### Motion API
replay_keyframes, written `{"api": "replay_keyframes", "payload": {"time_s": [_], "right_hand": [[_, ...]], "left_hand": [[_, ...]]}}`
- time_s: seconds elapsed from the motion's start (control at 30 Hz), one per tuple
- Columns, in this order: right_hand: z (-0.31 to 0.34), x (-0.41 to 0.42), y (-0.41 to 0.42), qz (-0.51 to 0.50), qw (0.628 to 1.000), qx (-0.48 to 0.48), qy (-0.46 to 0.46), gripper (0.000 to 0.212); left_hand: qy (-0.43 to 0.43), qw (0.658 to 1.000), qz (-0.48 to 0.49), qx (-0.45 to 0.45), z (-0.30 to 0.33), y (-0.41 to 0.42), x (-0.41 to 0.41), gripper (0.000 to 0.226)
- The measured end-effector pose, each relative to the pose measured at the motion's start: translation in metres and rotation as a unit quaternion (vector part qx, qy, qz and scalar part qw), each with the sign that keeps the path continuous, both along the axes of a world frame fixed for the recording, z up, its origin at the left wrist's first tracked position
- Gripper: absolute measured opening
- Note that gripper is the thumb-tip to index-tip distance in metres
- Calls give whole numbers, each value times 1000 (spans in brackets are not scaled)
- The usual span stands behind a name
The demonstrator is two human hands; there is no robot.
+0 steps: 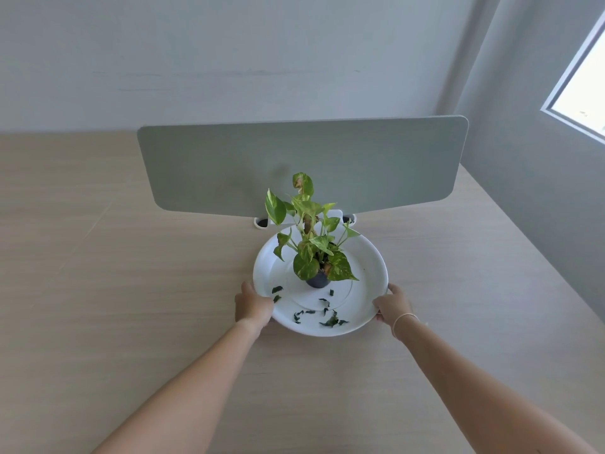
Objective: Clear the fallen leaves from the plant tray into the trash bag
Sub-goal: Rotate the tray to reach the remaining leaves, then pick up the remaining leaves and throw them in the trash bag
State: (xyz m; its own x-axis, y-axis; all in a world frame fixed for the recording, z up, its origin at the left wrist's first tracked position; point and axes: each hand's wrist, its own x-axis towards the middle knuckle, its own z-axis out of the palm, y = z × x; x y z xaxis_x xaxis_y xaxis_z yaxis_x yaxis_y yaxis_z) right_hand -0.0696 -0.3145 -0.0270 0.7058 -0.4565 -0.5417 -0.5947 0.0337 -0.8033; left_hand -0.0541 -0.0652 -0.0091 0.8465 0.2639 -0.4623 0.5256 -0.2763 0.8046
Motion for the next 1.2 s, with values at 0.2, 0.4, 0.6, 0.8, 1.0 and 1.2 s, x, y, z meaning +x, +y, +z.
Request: {"api": "replay_keyframes", "payload": {"time_s": [0.2, 0.4, 0.6, 0.8, 1.0, 1.2], "right_hand": [[7, -2, 5, 122, 951, -285, -20, 55], [10, 2, 12, 319, 827, -458, -73, 39], [6, 14, 26, 455, 790, -409, -36, 48], [-8, 25, 41, 510, 749, -423, 1, 59], [-13, 31, 45, 512, 740, -435, 0, 57], [-16, 30, 49, 557, 694, -454, -49, 44]], "left_hand": [[-91, 931, -207, 288, 2, 7, 12, 51], [-77, 875, -345, 330, 4, 1, 22, 40], [-25, 827, -420, 372, 1, -8, 32, 46], [-5, 792, -453, 409, -5, -18, 35, 42], [-13, 799, -442, 406, -11, -23, 40, 31], [-25, 817, -423, 392, -14, -26, 40, 28]]}}
